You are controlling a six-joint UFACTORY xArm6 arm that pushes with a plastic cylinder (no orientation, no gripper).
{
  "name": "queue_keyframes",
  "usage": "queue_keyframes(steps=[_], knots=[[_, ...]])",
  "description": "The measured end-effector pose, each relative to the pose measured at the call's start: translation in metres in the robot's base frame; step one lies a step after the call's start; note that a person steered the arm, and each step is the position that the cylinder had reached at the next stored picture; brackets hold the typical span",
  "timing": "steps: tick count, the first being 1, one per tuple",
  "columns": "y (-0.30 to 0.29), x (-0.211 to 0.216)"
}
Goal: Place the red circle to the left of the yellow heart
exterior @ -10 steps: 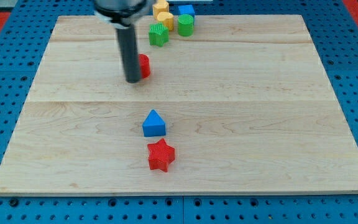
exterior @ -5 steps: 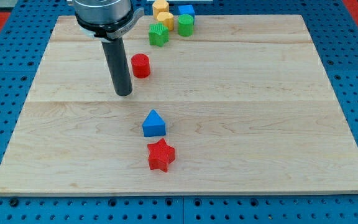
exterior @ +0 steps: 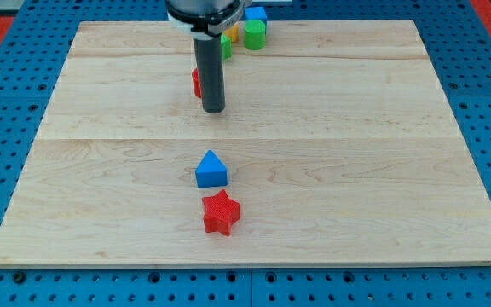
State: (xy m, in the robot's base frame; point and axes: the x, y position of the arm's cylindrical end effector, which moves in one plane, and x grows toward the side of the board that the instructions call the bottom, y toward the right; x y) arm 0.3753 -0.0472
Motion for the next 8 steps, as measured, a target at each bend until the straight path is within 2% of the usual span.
queue_keyframes(steps=[3, 4, 5, 7, 8], knots=[[-0.04, -0.08], [-0.053, -0.096], [-0.076, -0.097], [-0.075, -0.122], [-0.088, -0.118]])
